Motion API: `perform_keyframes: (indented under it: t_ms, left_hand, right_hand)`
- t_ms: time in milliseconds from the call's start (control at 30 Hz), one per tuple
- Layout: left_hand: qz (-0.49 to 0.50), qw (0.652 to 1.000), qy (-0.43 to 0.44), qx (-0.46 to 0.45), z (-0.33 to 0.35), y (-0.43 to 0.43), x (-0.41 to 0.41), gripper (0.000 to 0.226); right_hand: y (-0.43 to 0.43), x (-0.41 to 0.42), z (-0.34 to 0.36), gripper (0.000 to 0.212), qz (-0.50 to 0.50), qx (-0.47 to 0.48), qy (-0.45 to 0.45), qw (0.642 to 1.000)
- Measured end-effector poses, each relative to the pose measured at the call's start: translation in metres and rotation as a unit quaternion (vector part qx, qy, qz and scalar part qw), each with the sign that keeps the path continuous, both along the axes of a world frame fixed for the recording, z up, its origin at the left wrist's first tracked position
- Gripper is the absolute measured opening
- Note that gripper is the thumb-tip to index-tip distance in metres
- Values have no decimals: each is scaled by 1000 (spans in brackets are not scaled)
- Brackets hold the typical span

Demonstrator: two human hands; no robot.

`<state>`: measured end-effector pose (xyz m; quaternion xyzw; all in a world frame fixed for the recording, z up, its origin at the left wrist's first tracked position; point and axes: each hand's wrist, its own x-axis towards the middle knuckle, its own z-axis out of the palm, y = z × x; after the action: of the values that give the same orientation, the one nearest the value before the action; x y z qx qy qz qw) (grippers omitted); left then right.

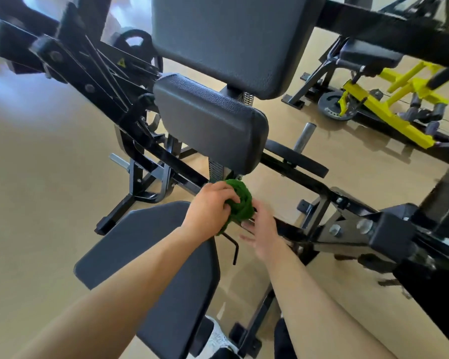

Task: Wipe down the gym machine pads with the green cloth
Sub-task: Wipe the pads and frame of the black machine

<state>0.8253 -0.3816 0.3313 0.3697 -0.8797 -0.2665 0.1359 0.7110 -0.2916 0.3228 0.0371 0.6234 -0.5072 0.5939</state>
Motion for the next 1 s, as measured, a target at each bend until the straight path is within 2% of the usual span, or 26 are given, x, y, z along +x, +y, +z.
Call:
perform_keyframes:
  t_ms: [100,233,333,467,633,800,1000]
  left_hand:
    - [99,973,100,182,34,25,0,36]
    - [132,928,152,312,61,58,9,54]
    - [138,933,150,297,74,77,15,51]
    - [157,947,129,248,97,103,22,29]
    - [242,896,183,324,114,148,22,22]
    - [287,871,131,377,124,209,7,41]
    - [316,875,89,355,144,265,-13,30]
  right_hand:
    - [13,18,17,42,-36,-45,-57,997]
    - [28,23,41,47,-56,-103,-111,987]
    - [31,23,64,34,-48,-99,-58,992]
    - [44,19,93,44,3,-112,50,992]
    - [83,10,115,36,100,-74,124,984]
    - [147,-4,134,29,208,-27,167,963]
    - [205,-21,150,39,262,-27,212,941]
